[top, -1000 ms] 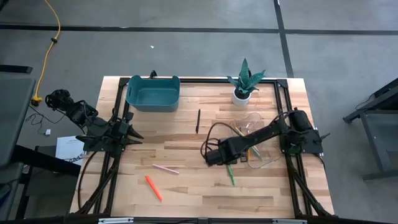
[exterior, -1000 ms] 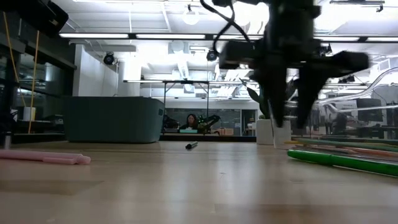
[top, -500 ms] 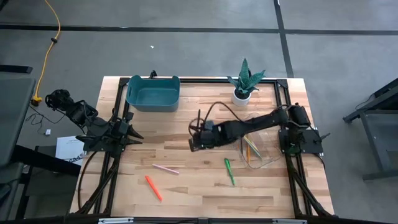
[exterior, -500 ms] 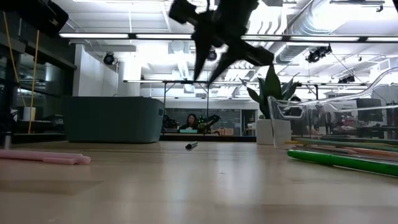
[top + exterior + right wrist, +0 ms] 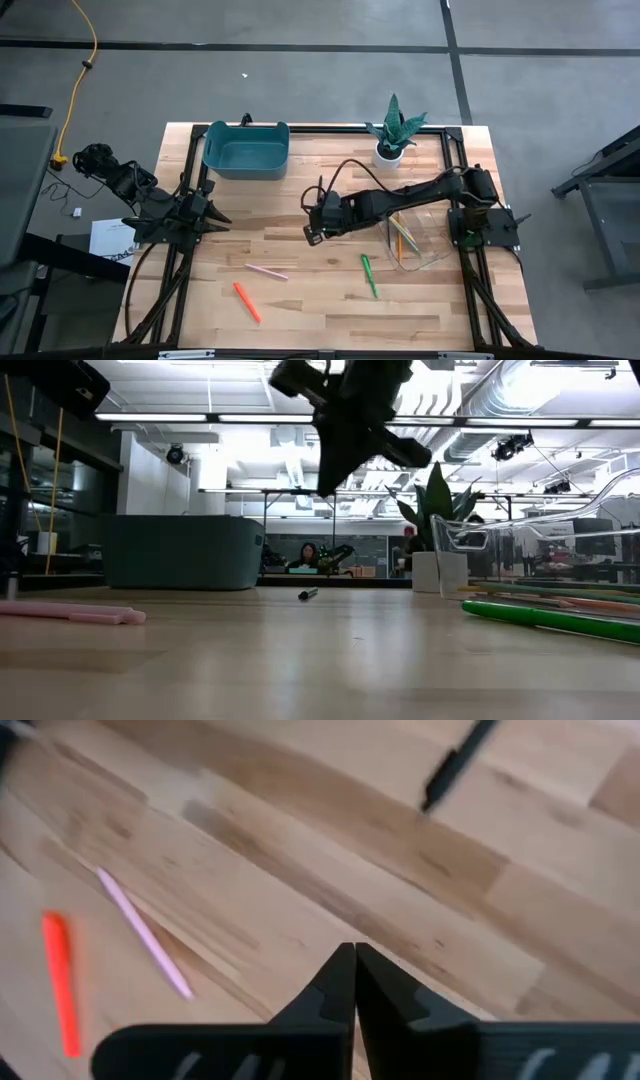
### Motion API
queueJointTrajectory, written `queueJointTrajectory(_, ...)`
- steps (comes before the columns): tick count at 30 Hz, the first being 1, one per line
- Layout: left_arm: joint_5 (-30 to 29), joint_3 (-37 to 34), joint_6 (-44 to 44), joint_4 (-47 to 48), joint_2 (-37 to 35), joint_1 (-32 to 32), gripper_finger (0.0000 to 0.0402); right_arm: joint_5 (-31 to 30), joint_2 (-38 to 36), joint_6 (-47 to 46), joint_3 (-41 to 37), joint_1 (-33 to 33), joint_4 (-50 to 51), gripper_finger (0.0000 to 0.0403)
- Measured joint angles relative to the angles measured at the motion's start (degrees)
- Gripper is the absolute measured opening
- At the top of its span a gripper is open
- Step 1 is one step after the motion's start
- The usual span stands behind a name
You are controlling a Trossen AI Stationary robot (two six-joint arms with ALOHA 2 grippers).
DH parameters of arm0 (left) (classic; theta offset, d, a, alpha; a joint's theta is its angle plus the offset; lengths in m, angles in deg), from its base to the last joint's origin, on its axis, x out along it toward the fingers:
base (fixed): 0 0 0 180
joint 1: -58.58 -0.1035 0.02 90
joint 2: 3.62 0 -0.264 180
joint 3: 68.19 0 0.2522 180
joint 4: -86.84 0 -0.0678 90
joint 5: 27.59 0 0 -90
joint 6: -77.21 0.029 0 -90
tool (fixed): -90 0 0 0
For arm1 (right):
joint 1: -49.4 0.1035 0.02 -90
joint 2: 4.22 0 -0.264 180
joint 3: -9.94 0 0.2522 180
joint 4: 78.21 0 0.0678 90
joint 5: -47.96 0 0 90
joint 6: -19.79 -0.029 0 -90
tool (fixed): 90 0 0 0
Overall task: Sort pens & pencils
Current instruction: Adjust the transparent bin on the table
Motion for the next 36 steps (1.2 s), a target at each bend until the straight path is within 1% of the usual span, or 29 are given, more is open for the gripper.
queueJointTrajectory(5, -0.4, 0.0, 0.1, 0.0, 0.0, 0.0, 0.0083, 4.0, 0.0, 1.2, -3.7, -0.4, -0.7, 0.0001)
queueJointTrajectory(8, -1.5, 0.0, 0.1, 0.0, 0.0, 0.0, 0.0083, 4.8, 0.0, 1.5, -5.5, -1.3, -0.9, 0.0000)
queueJointTrajectory(18, -1.6, 0.0, -1.3, 0.0, 0.0, 0.0, 0.0083, 7.5, 0.0, 6.0, -5.7, -4.3, 4.9, 0.0000)
queueJointTrajectory(27, -1.6, 0.0, -1.6, 0.0, 0.0, 0.0, 0.0083, 7.3, 0.0, 10.3, -5.7, -7.8, 11.1, 0.0000)
queueJointTrajectory(36, -2.1, 0.0, -1.7, 0.0, 0.0, 0.0, 0.0083, 7.0, 0.0, 12.7, -5.7, -10.8, 14.2, 0.0000)
